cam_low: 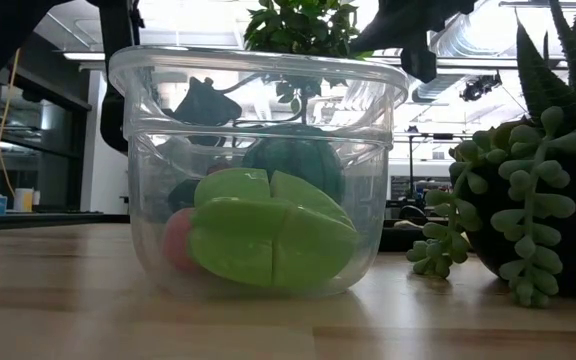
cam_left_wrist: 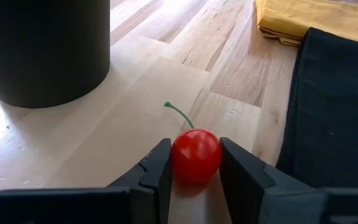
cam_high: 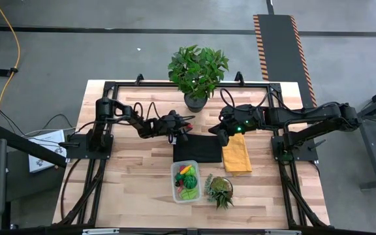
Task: Pick and placing Produce into tupperware
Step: Put the cherry into the bin
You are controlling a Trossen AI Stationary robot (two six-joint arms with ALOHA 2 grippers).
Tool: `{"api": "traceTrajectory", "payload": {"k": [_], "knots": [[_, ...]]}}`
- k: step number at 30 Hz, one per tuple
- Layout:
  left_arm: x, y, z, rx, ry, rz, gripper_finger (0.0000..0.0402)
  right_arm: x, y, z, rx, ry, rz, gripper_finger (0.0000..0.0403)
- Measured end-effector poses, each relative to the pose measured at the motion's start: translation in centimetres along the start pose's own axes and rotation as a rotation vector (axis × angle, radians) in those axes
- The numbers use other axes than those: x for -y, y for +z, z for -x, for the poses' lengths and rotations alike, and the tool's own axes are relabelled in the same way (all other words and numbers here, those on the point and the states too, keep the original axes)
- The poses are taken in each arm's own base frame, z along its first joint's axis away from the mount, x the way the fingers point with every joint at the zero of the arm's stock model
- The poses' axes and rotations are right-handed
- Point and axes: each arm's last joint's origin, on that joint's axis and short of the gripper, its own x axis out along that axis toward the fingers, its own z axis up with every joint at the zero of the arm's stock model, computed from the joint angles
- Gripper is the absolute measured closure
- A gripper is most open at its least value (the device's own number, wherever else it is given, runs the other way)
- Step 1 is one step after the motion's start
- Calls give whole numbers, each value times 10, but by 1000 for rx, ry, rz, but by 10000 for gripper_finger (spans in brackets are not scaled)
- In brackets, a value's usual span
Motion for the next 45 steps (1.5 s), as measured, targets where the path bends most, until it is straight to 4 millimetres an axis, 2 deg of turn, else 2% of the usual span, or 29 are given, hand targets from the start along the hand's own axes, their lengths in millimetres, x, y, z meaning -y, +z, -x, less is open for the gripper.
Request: {"api": "traceTrajectory", "payload": {"k": [7,14,21,28,34,45], "knots": [[0,0,0,0,0,0,283,0,0,0,-3,1,0,396],[0,0,0,0,0,1,304,0,0,0,-4,1,0,396],[0,0,0,0,-1,3,289,0,0,0,-7,-1,0,396],[0,0,0,0,-5,4,302,0,-1,0,-8,0,0,396],[0,0,0,-1,-12,6,292,0,-1,0,-8,0,0,396],[0,0,0,-1,-12,23,296,0,-1,0,-10,3,-3,396]]}}
